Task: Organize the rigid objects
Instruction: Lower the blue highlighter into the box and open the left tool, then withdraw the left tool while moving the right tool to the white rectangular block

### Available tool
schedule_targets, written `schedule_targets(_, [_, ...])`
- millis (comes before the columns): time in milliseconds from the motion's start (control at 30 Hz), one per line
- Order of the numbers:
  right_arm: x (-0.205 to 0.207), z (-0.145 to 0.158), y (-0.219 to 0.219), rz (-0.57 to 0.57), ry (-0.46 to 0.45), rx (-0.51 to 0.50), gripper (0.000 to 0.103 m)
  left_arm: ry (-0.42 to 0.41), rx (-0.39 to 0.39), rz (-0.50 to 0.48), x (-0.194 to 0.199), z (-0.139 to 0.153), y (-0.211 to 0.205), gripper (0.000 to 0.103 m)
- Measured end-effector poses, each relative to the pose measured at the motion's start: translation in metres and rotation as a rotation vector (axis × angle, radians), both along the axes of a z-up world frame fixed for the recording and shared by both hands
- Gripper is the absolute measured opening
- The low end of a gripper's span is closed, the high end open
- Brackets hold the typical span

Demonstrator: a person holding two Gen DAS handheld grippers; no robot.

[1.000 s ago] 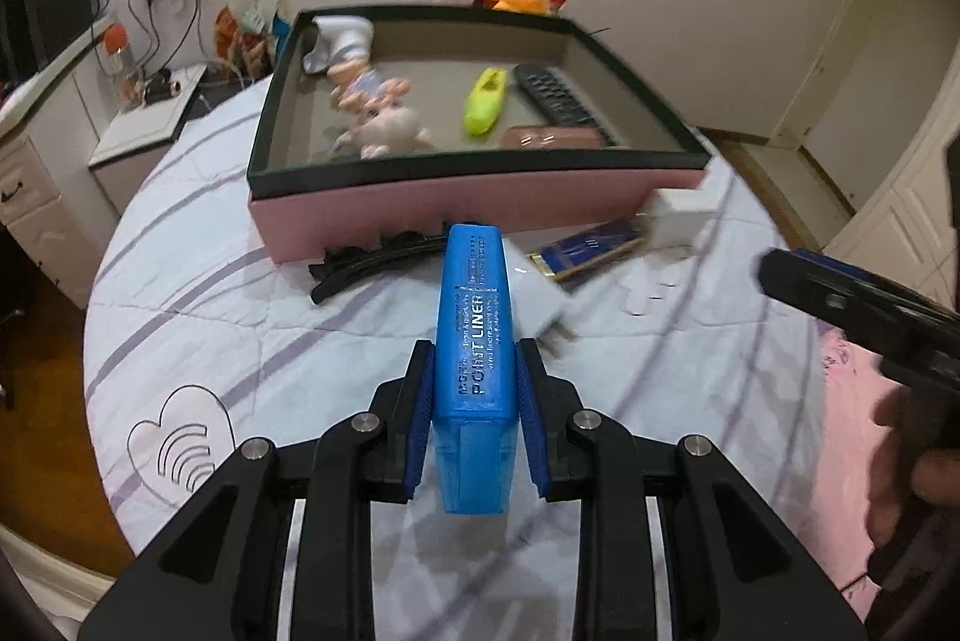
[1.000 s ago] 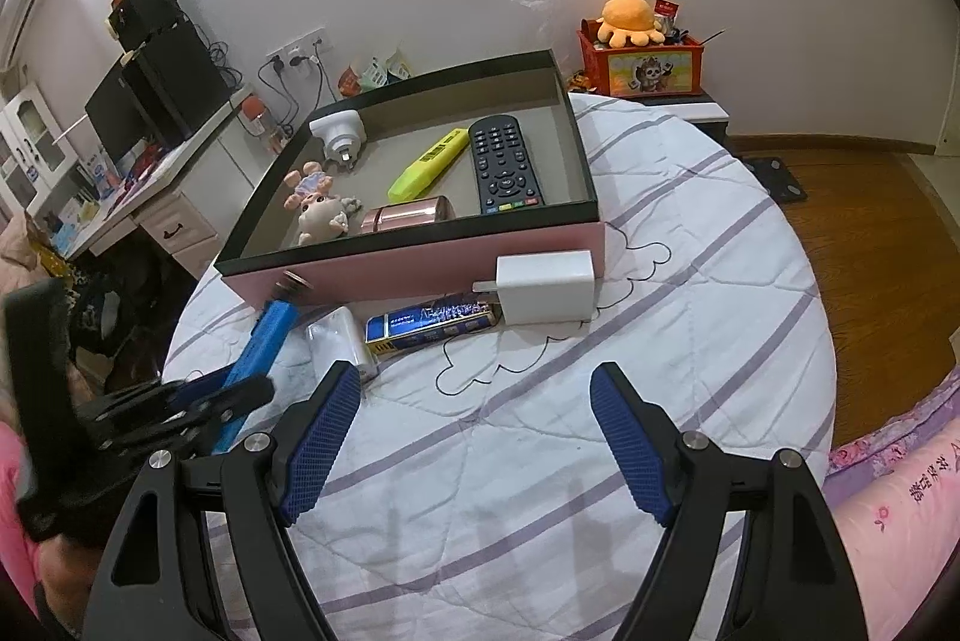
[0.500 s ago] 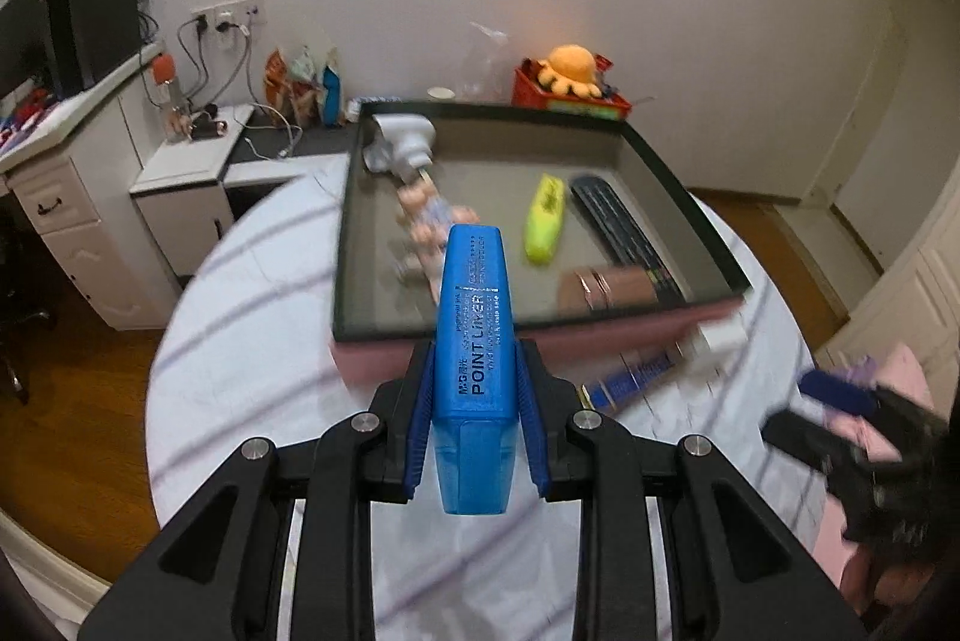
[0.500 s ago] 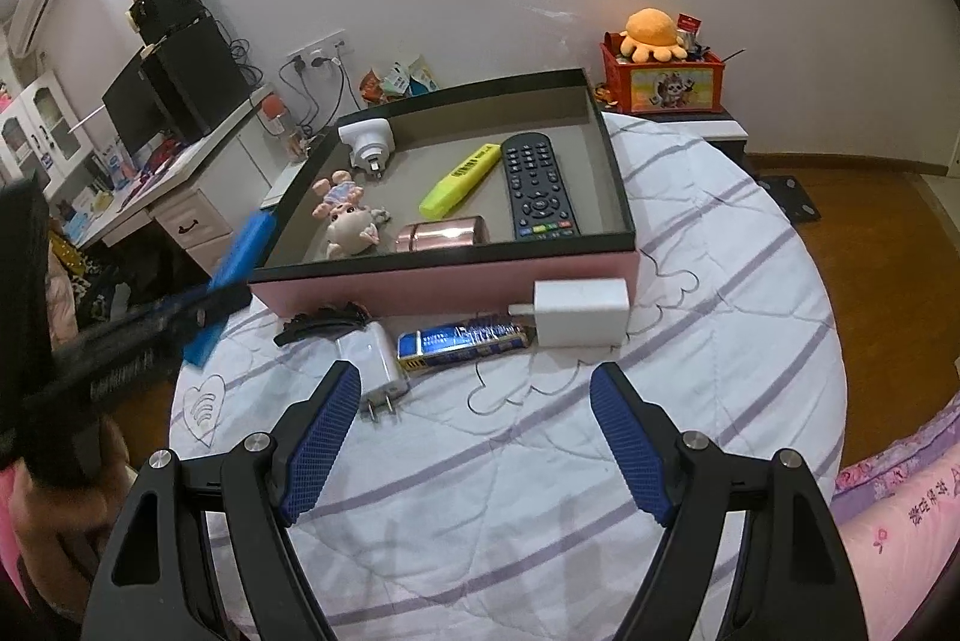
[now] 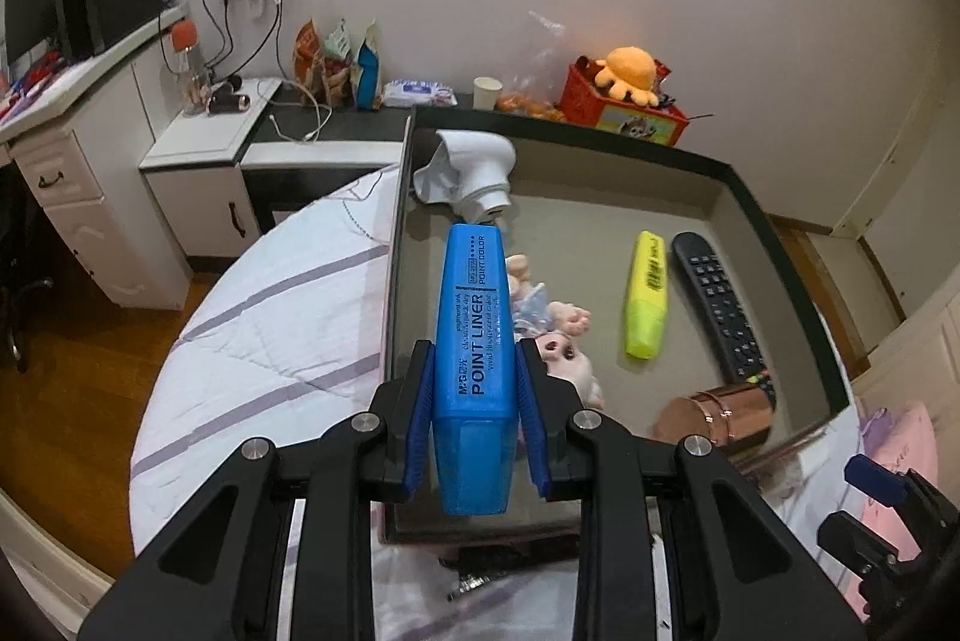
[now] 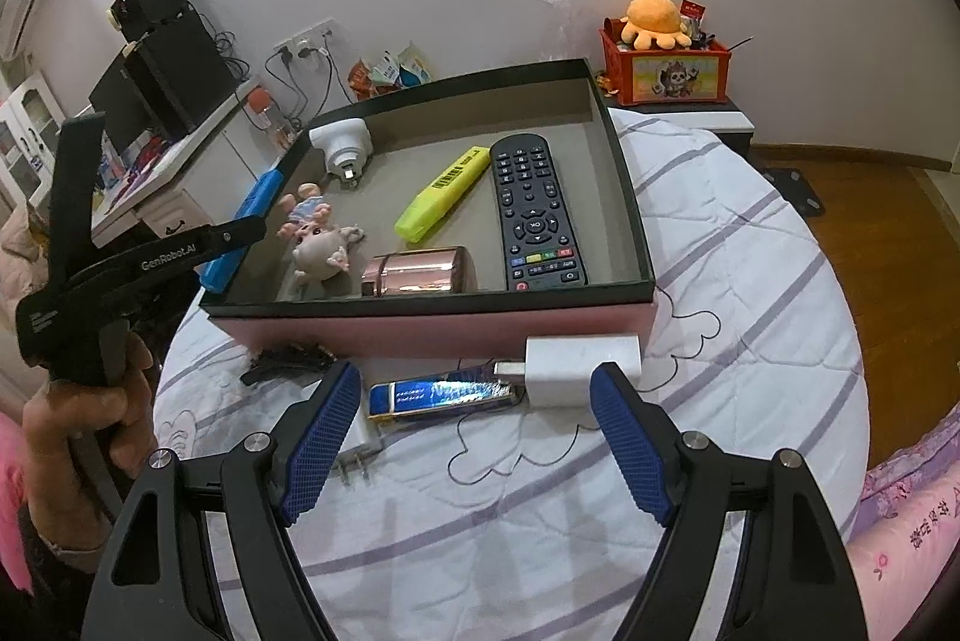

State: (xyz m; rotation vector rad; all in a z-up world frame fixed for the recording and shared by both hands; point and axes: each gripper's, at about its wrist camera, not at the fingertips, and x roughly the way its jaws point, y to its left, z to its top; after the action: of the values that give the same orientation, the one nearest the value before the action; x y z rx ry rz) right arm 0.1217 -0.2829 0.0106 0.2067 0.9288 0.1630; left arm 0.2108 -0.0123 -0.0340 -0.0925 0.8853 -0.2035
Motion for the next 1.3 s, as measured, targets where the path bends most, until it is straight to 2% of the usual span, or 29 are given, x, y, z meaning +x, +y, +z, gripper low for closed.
schedule_targets(233, [0.004, -0.006, 0.002, 0.003, 0.015, -0.001, 0.08, -0.019, 0.054, 0.018, 0.001, -0.003, -0.007, 0.028])
schedule_targets(400, [0.001, -0.002, 0.004, 0.006, 0.011, -0.006, 0.08, -0.024, 0.034, 0.003, -0.002, 0.001, -0.008, 0.048])
schedule_targets(467, [0.0, -0.001, 0.004, 0.003, 0.008, -0.007, 0.08, -0.035, 0.025, -0.013, -0.006, 0.004, -0.011, 0.063])
schedule_targets(533, [-0.002, 0.001, 0.004, 0.002, 0.004, -0.008, 0.08, -0.05, 0.025, -0.019, -0.012, 0.008, -0.014, 0.073])
schedule_targets(567, [-0.004, 0.002, 0.004, 0.001, 0.004, -0.008, 0.08, -0.057, 0.042, -0.01, -0.015, 0.011, -0.015, 0.09])
schedule_targets(633, [-0.006, 0.004, 0.005, 0.002, -0.002, -0.009, 0.08, -0.09, 0.103, 0.046, -0.025, 0.017, -0.016, 0.103])
schedule_targets(833, [-0.024, 0.015, 0.007, 0.001, -0.03, -0.011, 0.08, -0.129, 0.075, 0.051, -0.058, 0.033, -0.01, 0.103])
schedule_targets(1300, [-0.07, 0.033, 0.002, -0.023, -0.078, -0.025, 0.08, -0.093, 0.091, 0.03, -0.152, 0.029, -0.017, 0.103])
